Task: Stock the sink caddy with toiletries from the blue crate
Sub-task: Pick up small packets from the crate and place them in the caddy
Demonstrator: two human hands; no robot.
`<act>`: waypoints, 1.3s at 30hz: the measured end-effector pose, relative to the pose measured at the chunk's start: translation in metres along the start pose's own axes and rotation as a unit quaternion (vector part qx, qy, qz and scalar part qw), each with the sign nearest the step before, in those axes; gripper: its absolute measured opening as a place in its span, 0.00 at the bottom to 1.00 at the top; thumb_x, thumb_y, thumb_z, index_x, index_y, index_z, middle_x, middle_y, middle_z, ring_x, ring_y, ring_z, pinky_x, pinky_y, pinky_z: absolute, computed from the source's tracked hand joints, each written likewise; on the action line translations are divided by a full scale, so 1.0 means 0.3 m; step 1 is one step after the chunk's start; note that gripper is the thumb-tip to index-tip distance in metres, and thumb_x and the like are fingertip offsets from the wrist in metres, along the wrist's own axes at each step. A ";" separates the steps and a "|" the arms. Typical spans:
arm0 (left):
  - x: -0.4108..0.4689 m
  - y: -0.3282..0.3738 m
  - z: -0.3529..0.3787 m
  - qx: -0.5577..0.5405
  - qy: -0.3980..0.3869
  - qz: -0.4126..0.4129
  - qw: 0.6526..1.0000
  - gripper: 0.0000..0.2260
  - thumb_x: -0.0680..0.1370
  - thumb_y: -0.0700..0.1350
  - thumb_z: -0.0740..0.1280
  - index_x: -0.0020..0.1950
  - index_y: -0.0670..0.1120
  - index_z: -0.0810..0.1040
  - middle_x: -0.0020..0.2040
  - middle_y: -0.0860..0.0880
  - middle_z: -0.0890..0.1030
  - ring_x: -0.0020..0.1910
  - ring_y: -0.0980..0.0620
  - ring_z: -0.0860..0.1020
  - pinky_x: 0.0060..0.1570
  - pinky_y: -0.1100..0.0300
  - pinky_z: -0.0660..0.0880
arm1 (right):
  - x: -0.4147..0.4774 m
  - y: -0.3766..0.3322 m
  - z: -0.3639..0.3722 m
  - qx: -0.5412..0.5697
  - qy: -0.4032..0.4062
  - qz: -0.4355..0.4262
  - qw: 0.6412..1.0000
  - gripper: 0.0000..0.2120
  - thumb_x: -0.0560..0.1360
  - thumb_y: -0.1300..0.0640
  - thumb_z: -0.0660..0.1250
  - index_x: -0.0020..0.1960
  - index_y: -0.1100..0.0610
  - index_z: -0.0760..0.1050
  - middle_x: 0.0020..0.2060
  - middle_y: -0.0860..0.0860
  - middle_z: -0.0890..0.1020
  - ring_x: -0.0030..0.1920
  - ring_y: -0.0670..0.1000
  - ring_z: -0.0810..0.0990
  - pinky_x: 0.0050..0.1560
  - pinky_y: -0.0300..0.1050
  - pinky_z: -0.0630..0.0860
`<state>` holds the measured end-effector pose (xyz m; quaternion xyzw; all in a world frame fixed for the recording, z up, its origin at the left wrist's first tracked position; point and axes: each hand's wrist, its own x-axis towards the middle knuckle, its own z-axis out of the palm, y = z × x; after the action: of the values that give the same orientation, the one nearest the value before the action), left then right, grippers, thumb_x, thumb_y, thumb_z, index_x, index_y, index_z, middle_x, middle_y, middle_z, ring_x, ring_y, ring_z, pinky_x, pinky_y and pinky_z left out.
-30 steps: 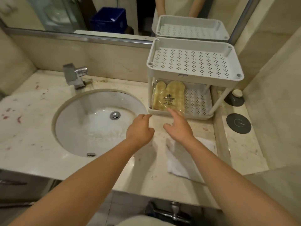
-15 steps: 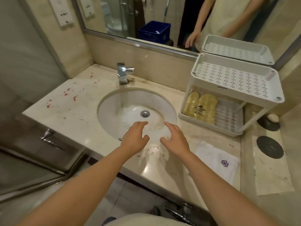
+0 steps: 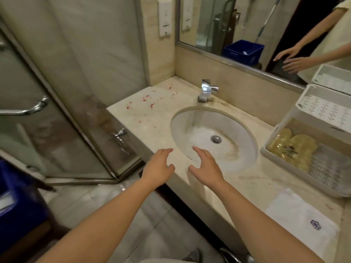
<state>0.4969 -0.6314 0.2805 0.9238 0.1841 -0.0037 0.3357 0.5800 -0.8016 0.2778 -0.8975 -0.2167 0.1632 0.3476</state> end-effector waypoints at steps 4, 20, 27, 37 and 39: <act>-0.126 -0.125 -0.102 0.014 0.039 -0.022 0.999 0.27 0.77 0.45 0.64 0.76 0.51 0.63 0.73 0.51 0.66 0.68 0.51 0.70 0.63 0.55 0.70 | -0.033 -0.131 0.113 -0.019 -0.031 -0.039 0.999 0.34 0.73 0.52 0.66 0.77 0.46 0.60 0.74 0.46 0.65 0.72 0.49 0.64 0.68 0.45 0.65; -0.780 -0.616 -0.426 0.082 0.146 -0.177 0.970 0.28 0.78 0.49 0.66 0.76 0.53 0.61 0.74 0.52 0.65 0.68 0.51 0.70 0.63 0.54 0.72 | -0.338 -0.630 0.645 -0.121 -0.143 -0.223 0.957 0.36 0.71 0.50 0.67 0.77 0.49 0.60 0.72 0.48 0.67 0.69 0.51 0.68 0.64 0.48 0.69; -1.023 -0.764 -0.491 0.092 0.195 -0.236 0.948 0.29 0.77 0.48 0.67 0.76 0.52 0.61 0.72 0.52 0.67 0.68 0.52 0.69 0.64 0.56 0.71 | -0.457 -0.782 0.832 -0.149 -0.181 -0.289 0.928 0.36 0.72 0.49 0.67 0.77 0.50 0.59 0.72 0.48 0.67 0.71 0.51 0.66 0.68 0.48 0.67; -1.208 -0.926 -0.544 0.065 0.254 -0.321 0.910 0.29 0.76 0.48 0.69 0.76 0.53 0.62 0.72 0.53 0.67 0.69 0.54 0.68 0.63 0.57 0.72 | -0.519 -0.959 1.043 -0.185 -0.215 -0.365 0.887 0.38 0.71 0.48 0.70 0.77 0.46 0.59 0.72 0.46 0.68 0.71 0.48 0.67 0.69 0.48 0.67; -1.221 -0.957 -0.553 0.061 0.264 -0.340 0.901 0.30 0.76 0.48 0.69 0.76 0.54 0.62 0.72 0.53 0.67 0.69 0.54 0.68 0.63 0.56 0.72 | -0.505 -0.993 1.079 -0.188 -0.225 -0.381 0.877 0.38 0.70 0.47 0.70 0.77 0.45 0.59 0.71 0.46 0.68 0.70 0.49 0.68 0.68 0.48 0.68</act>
<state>0.0377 -0.4491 0.2792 0.7908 0.5682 0.1153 0.1961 0.2252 -0.5007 0.2781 -0.7331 -0.6408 0.1723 0.1494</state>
